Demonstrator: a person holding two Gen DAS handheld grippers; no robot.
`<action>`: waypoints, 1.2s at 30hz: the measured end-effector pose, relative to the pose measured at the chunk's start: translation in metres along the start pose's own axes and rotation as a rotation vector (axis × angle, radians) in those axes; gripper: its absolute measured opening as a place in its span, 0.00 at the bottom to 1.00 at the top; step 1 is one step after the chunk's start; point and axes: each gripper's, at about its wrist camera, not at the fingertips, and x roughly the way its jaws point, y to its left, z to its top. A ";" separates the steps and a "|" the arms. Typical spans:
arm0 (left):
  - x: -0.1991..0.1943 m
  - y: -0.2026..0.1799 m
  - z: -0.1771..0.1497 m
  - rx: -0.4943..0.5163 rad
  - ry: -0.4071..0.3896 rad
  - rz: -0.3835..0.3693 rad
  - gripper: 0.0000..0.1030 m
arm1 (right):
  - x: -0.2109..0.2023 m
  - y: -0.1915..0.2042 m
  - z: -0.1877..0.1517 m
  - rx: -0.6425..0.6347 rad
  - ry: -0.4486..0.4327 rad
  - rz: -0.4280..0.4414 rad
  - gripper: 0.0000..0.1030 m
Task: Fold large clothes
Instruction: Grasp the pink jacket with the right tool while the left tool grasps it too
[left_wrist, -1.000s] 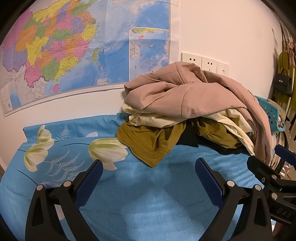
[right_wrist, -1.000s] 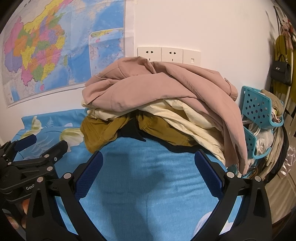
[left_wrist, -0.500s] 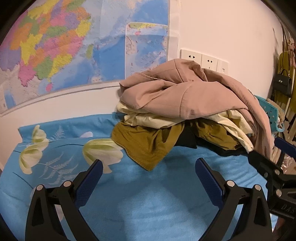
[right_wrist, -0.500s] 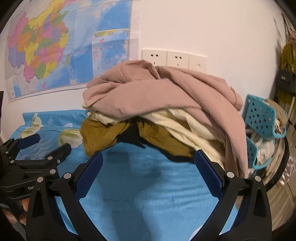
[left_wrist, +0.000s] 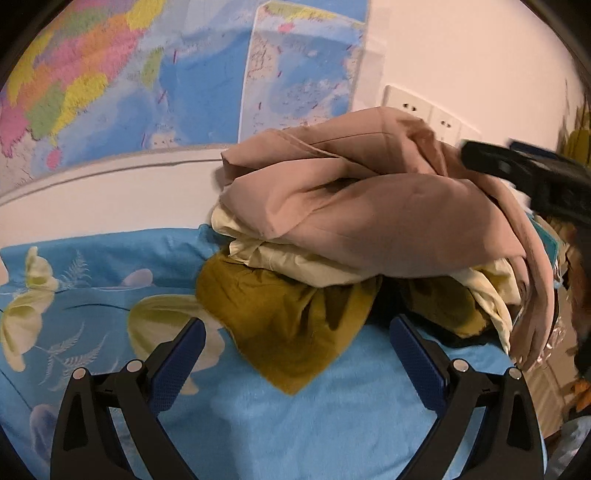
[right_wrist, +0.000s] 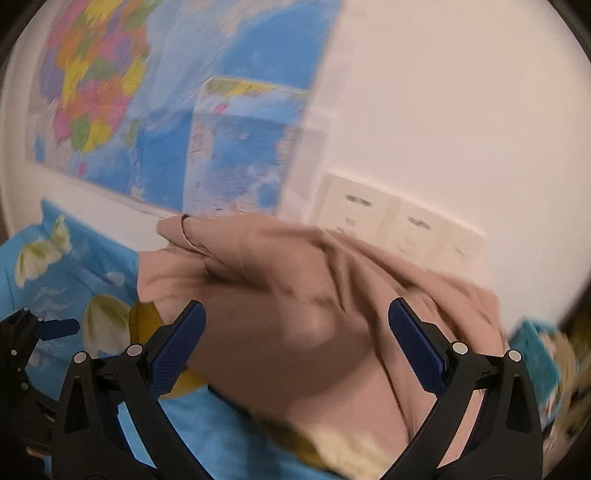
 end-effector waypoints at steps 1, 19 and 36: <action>0.004 0.001 0.002 -0.006 0.001 -0.007 0.94 | 0.009 0.002 0.007 -0.029 0.006 -0.006 0.95; 0.053 0.011 0.013 -0.109 0.056 -0.285 0.94 | 0.058 -0.003 0.049 -0.204 0.050 0.140 0.12; 0.075 -0.009 0.020 -0.156 -0.058 -0.467 0.45 | -0.116 -0.116 0.082 0.138 -0.283 0.175 0.11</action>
